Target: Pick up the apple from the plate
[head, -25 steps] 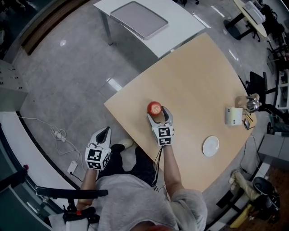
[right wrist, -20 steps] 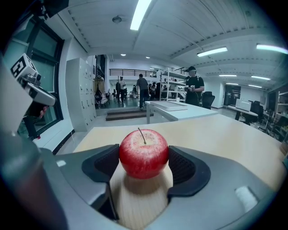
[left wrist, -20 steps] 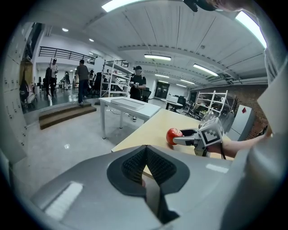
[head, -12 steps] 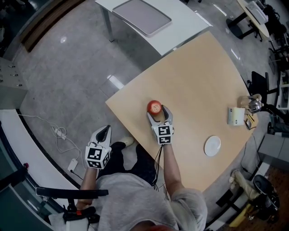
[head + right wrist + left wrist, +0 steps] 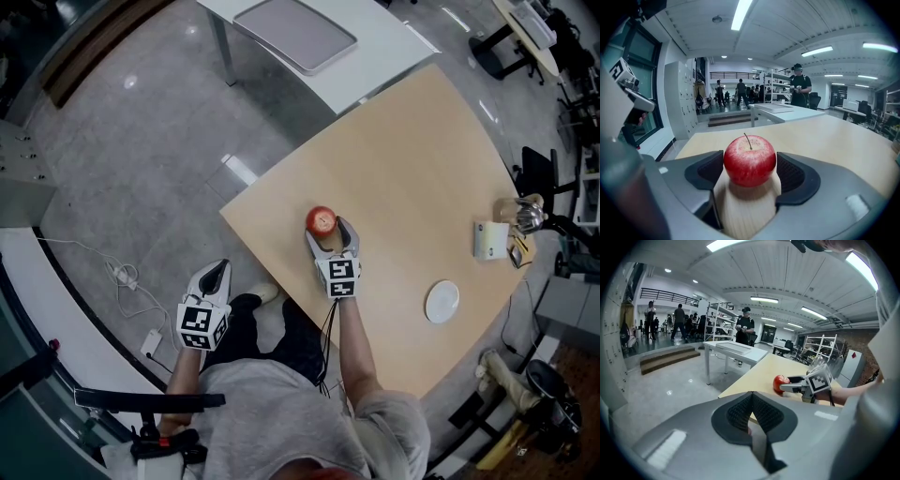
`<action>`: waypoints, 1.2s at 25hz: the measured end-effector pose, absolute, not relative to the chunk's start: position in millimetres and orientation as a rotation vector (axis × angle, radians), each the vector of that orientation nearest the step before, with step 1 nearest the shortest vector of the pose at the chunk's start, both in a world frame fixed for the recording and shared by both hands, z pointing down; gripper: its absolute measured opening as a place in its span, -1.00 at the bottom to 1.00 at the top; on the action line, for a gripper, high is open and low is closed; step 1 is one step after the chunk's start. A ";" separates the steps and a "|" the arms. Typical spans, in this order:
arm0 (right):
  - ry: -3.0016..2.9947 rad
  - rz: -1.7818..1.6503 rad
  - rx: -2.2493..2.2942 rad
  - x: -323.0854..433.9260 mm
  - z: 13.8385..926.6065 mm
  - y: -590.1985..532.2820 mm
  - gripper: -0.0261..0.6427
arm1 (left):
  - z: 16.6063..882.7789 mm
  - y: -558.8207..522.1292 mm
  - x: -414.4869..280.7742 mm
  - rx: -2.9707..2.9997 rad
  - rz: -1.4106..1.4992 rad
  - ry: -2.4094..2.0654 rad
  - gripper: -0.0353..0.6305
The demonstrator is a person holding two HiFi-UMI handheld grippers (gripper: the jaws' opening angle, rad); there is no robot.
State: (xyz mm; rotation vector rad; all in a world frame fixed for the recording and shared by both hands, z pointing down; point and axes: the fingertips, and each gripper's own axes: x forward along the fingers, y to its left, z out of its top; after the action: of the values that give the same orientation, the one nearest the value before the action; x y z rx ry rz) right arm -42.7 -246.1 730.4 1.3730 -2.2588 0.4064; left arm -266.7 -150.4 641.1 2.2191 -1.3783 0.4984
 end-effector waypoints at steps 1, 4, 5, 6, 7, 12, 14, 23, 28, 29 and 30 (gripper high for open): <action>-2.259 0.411 1.376 -42.7 730.6 -246.2 0.17 | 641.1 -150.5 -267.2 2.220 0.499 -1.378 -0.83; -2.256 0.419 1.386 -44.0 733.1 -245.9 0.17 | 644.1 -151.2 -270.4 2.221 0.500 -1.377 -0.83; -2.255 0.422 1.390 -43.8 733.4 -245.4 0.17 | 644.8 -151.1 -270.9 2.222 0.500 -1.377 -0.83; -2.255 0.423 1.396 -43.1 732.7 -244.7 0.18 | 644.7 -151.0 -270.7 2.224 0.500 -1.376 -0.83; -2.255 0.423 1.401 -42.3 731.2 -244.2 0.18 | 643.9 -151.2 -270.2 2.227 0.498 -1.376 -0.83; -2.263 0.408 1.423 -40.1 720.0 -241.0 0.18 | 637.0 -154.0 -265.2 2.254 0.487 -1.365 -0.83; -2.267 0.395 1.432 -37.4 713.9 -238.0 0.17 | 633.1 -154.1 -261.5 2.269 0.484 -1.359 -0.83; -2.268 0.353 1.516 -11.9 685.6 -225.2 -0.03 | 612.9 -158.0 -236.4 2.356 0.463 -1.316 -0.83; -2.248 0.321 1.584 7.0 666.8 -216.2 -0.11 | 600.3 -160.4 -221.5 2.405 0.447 -1.284 -0.83; -2.244 0.318 1.598 10.5 662.8 -214.4 -0.13 | 597.3 -161.0 -218.7 2.415 0.444 -1.277 -0.83; -2.239 0.315 1.610 14.5 659.4 -212.4 -0.14 | 594.8 -161.4 -215.1 2.426 0.442 -1.268 -0.83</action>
State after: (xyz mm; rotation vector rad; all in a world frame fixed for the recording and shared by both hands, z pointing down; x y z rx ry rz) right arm 14.5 -212.4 659.4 1.6097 -2.2392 0.3147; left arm -215.1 -161.4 594.8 2.4257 -1.2685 0.4416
